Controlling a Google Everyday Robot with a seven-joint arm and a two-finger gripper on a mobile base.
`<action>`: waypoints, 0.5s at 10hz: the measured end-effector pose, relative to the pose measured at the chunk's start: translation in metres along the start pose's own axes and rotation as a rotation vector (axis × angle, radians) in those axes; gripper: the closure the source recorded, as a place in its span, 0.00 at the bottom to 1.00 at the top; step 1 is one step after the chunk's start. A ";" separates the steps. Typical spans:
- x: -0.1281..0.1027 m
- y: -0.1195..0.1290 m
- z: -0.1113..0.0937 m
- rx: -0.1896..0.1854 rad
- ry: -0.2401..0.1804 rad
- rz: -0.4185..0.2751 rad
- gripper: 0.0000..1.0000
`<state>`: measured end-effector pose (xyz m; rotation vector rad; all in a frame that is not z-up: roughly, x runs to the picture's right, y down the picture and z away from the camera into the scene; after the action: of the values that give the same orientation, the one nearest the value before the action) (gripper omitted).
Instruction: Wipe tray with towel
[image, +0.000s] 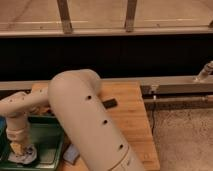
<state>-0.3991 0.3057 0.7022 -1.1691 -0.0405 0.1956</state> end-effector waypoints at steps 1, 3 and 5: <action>0.021 0.003 -0.001 0.008 -0.003 0.041 1.00; 0.050 -0.009 -0.008 0.021 -0.017 0.114 1.00; 0.067 -0.035 -0.020 0.033 -0.018 0.156 1.00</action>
<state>-0.3262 0.2856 0.7219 -1.1378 0.0384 0.3434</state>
